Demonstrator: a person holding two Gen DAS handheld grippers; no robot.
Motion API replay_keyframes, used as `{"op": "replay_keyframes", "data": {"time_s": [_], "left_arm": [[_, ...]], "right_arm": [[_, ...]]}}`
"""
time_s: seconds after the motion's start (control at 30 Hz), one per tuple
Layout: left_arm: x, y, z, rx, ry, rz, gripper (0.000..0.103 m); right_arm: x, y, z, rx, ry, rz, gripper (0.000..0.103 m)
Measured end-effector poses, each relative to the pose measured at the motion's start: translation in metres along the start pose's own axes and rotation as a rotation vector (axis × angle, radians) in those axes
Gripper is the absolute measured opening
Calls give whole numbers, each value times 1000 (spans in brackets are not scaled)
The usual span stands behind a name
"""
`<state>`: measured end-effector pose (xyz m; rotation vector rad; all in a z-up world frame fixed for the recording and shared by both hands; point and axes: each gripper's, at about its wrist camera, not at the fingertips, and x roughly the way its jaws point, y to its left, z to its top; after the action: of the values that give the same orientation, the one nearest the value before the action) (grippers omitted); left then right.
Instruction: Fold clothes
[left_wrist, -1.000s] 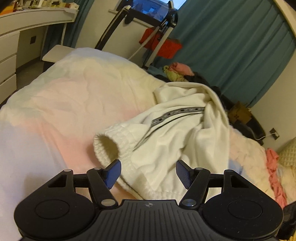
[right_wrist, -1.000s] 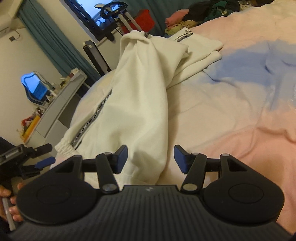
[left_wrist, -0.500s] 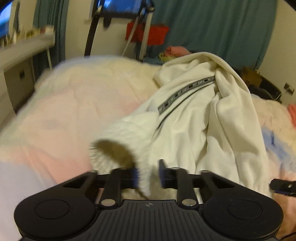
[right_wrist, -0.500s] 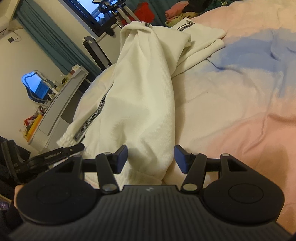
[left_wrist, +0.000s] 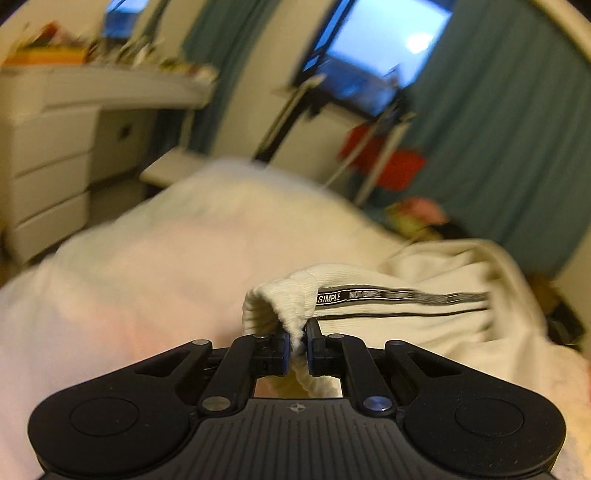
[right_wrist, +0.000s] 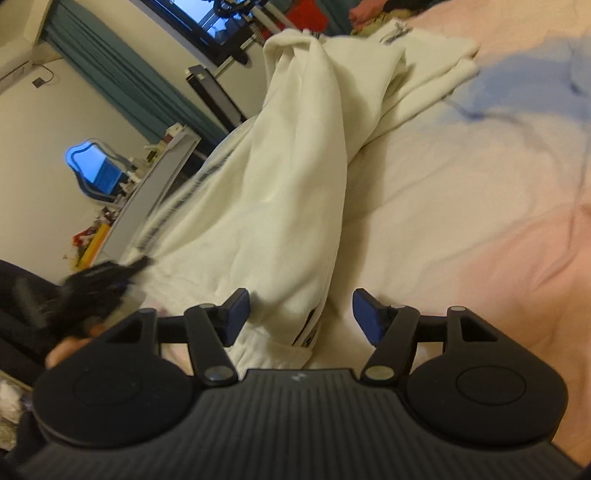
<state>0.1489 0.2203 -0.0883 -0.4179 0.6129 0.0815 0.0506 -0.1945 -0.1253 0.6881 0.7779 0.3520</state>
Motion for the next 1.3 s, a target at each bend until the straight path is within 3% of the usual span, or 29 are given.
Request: {"op": "replay_keyframes", "data": {"time_s": [0.13,0.23,0.3,0.37,0.5,0.63,0.73,0.8,0.83,0.9,0.97,1.1,1.3], "left_arm": [[8,9,1,-44,26,17,12],[-1,8,1,-6,13,20,18],[-8,9,1,3,2,23,49],[-17,9,2,15,-18,30,63],[-21,11,6,38,-67,61,78],[-3,15,7,-30,-24,60,78],[9,8,4,43,-29,43,74],[16,2,3,98,-36,28,59],[19,0,3,108,-41,23,57],[21,0,7,94,-47,23,41],[20,2,17,61,-45,18,38],[24,-8,54,25,-24,33,22],[39,-8,145,-3,-23,125,18]], "right_arm": [[12,-10,-4,89,43,50,80],[17,-18,-6,137,53,71,80],[21,-23,-6,163,46,91,80],[26,-28,-6,191,35,106,80],[36,-32,-4,219,20,151,79],[44,-29,-4,208,36,213,78],[46,-25,-5,183,44,203,61],[48,-23,-6,167,49,197,47],[48,-22,-7,158,52,193,39],[49,-18,-8,136,55,188,31],[45,-6,-10,105,53,187,24],[41,29,-21,46,40,208,19],[81,104,-27,27,10,290,17]]}}
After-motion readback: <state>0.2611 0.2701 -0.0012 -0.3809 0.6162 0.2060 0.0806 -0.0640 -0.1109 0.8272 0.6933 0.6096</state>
